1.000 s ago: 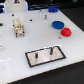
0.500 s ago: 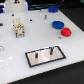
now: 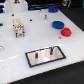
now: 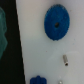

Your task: Insert the blue gear onto the right peg, followed by the red gear

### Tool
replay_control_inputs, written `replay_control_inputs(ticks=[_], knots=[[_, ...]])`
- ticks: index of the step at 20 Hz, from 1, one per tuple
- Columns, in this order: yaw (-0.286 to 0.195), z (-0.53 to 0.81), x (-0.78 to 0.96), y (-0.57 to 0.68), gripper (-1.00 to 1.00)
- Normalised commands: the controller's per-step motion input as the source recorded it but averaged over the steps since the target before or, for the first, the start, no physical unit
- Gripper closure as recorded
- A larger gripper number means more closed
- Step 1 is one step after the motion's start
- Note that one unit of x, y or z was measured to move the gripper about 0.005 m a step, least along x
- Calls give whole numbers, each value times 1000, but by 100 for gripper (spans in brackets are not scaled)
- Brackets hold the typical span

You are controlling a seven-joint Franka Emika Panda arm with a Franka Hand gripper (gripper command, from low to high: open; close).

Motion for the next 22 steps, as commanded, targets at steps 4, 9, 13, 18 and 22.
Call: replay_control_inputs(ticks=[4,9,13,18,22], knots=[[0,-570,-341,-45,-100],[0,-558,-246,-231,-100],[0,-492,-122,-127,-100],[0,-93,-100,-96,-100],[0,47,-441,-136,-100]])
